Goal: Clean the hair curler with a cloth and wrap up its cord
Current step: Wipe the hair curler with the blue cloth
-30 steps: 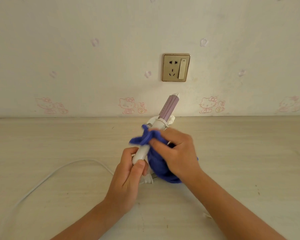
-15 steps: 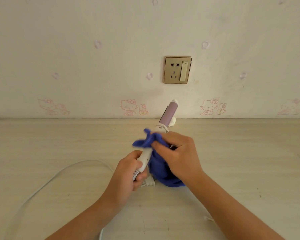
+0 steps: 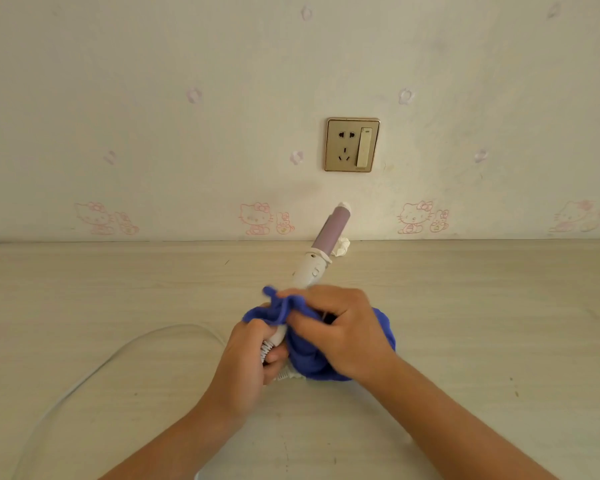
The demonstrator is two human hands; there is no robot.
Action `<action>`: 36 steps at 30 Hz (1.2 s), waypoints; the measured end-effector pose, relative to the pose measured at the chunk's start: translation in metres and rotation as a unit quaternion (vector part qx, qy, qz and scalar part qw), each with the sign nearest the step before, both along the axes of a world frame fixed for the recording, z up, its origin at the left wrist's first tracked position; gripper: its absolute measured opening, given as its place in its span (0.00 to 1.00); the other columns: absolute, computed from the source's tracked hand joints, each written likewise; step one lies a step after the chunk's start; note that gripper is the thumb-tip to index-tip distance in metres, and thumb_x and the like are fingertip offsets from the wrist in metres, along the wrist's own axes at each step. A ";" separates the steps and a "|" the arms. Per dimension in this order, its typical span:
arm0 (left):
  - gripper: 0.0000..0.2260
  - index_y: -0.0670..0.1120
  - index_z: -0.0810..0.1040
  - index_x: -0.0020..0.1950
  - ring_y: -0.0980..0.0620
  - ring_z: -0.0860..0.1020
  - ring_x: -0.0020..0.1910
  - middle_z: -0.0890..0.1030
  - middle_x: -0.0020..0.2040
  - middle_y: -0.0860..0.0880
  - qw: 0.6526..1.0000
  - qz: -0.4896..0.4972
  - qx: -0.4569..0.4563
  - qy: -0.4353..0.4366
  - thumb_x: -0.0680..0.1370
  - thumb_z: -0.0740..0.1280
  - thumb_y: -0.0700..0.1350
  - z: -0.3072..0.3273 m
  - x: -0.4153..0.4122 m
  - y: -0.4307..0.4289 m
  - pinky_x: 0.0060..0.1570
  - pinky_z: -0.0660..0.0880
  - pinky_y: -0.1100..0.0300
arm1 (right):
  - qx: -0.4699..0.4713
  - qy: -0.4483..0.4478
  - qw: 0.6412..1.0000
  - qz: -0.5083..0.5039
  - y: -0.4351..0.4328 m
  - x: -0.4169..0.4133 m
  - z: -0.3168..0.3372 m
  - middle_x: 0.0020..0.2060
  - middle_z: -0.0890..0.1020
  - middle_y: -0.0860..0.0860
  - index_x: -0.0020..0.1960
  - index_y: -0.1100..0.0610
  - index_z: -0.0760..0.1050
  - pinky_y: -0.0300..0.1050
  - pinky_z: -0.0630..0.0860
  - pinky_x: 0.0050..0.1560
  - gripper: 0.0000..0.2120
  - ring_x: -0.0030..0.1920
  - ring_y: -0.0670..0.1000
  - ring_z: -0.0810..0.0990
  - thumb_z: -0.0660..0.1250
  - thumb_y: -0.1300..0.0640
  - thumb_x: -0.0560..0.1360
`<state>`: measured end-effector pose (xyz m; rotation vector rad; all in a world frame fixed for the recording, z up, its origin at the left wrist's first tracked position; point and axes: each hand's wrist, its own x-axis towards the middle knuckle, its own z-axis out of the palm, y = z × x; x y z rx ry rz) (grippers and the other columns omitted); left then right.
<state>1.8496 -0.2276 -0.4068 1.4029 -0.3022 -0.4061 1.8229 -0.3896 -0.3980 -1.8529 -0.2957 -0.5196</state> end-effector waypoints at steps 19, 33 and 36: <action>0.22 0.40 0.76 0.44 0.56 0.56 0.23 0.61 0.26 0.53 0.997 -0.045 0.005 -0.065 0.78 0.64 0.60 0.009 -0.004 0.003 0.22 0.57 0.66 | 0.047 -0.039 0.992 -0.109 -0.011 -0.004 0.015 0.36 0.85 0.46 0.52 0.46 0.87 0.35 0.74 0.38 0.16 0.35 0.41 0.79 0.69 0.66 0.78; 0.14 0.40 0.74 0.39 0.51 0.64 0.20 0.75 0.29 0.46 0.995 -0.096 0.003 0.003 0.77 0.61 0.51 0.018 0.003 0.005 0.22 0.60 0.62 | 0.043 -0.005 0.994 -0.103 -0.011 -0.004 0.010 0.41 0.87 0.40 0.53 0.53 0.87 0.35 0.78 0.46 0.14 0.43 0.38 0.84 0.68 0.68 0.77; 0.12 0.37 0.76 0.49 0.51 0.68 0.23 0.78 0.36 0.43 0.993 -0.110 -0.033 0.041 0.79 0.59 0.45 0.020 0.002 0.002 0.22 0.64 0.62 | 0.048 -0.017 0.984 -0.169 -0.027 -0.001 0.014 0.34 0.83 0.50 0.51 0.47 0.87 0.41 0.74 0.36 0.14 0.33 0.46 0.77 0.69 0.65 0.78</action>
